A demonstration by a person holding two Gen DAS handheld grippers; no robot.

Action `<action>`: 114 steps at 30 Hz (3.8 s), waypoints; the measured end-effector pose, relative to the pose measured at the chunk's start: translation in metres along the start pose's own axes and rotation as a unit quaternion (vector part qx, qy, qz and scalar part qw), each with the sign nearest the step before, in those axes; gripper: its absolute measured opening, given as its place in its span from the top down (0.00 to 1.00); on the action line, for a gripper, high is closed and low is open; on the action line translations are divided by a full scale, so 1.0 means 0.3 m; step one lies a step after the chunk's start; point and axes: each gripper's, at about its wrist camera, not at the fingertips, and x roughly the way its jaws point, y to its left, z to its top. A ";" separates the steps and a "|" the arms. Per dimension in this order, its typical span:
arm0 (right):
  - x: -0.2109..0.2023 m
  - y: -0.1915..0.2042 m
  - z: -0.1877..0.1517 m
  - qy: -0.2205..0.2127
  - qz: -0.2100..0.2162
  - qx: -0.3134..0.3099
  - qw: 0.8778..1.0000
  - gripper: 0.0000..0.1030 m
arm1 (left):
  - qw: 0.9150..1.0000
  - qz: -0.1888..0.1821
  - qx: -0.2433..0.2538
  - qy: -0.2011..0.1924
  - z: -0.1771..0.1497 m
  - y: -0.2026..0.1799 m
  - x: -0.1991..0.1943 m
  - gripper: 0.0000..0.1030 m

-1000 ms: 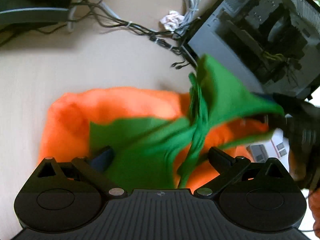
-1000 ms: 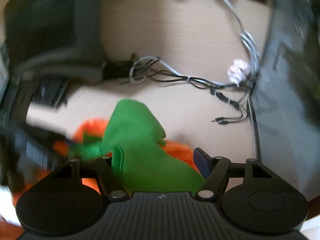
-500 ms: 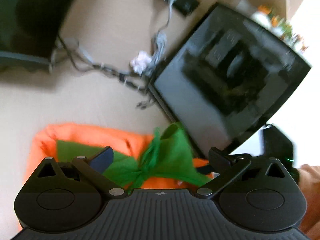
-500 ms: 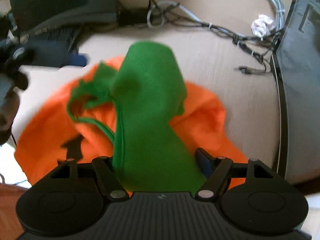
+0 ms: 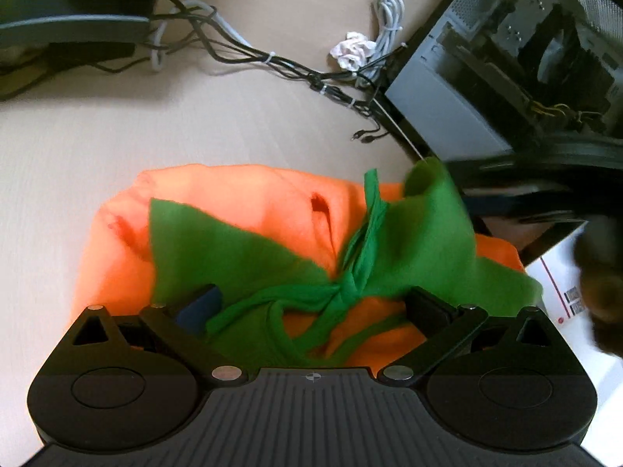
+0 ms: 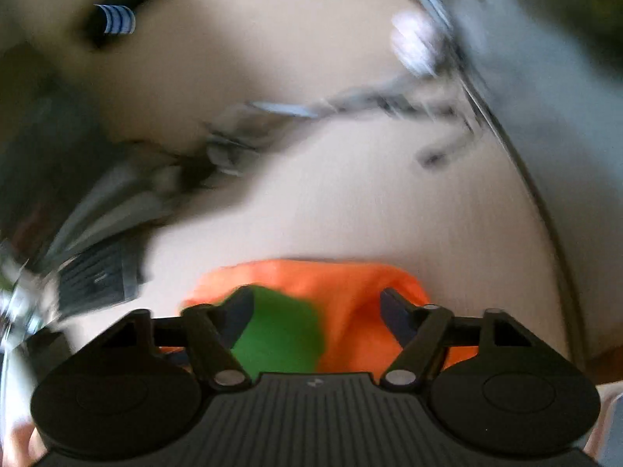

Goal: Fold clothes

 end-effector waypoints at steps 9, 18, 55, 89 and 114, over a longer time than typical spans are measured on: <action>0.305 0.077 0.227 0.041 0.162 0.108 0.980 0.85 | 0.996 0.069 -0.054 -0.019 -0.006 0.107 -0.199 0.00; -0.016 0.333 0.121 -0.038 0.201 -0.174 0.963 0.88 | 0.988 0.056 -0.070 -0.126 0.079 0.105 -0.369 0.00; 0.210 0.297 0.091 0.121 0.072 -0.341 0.930 0.72 | 0.991 -0.103 -0.075 0.041 -0.156 -0.043 -0.079 0.00; -0.269 0.326 -0.386 -0.087 -0.009 -0.435 0.896 0.03 | 0.994 -0.062 -0.086 -0.032 -0.262 0.094 -0.179 0.00; 0.175 0.050 -0.087 -0.077 -0.017 -0.203 0.976 0.00 | 0.987 0.026 -0.143 -0.067 -0.118 0.133 -0.048 0.00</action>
